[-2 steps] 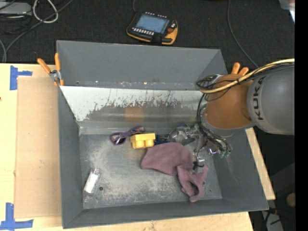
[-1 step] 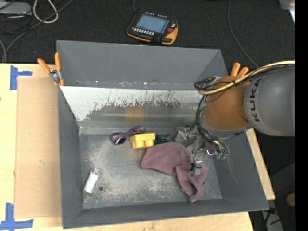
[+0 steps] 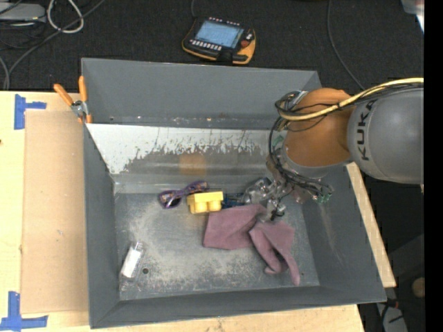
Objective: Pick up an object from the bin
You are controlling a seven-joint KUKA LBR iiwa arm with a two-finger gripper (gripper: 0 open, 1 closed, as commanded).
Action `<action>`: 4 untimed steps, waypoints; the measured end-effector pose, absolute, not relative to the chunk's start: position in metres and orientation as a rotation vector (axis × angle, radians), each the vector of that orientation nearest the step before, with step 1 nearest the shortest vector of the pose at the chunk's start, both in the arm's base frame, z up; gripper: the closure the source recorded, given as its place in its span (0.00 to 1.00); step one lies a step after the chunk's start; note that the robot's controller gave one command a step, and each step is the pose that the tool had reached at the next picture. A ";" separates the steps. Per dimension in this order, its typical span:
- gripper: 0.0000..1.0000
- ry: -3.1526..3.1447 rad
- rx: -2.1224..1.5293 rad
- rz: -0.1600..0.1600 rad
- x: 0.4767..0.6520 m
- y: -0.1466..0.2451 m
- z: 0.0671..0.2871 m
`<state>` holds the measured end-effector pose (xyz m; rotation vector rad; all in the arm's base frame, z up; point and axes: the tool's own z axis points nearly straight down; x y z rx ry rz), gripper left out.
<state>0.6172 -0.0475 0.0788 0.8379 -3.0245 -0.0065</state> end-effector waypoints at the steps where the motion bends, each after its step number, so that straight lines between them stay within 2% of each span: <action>1: 1.00 -3.026 0.834 -0.007 0.617 -0.048 0.079; 2: 1.00 -3.029 0.819 -0.009 0.618 -0.049 0.079; 3: 1.00 -3.003 0.905 -0.010 0.616 -0.044 0.181; 4: 1.00 -3.017 0.857 -0.011 0.617 -0.046 0.094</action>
Offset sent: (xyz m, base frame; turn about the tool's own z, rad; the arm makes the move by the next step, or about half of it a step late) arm 0.0035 -0.0022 0.0002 0.0289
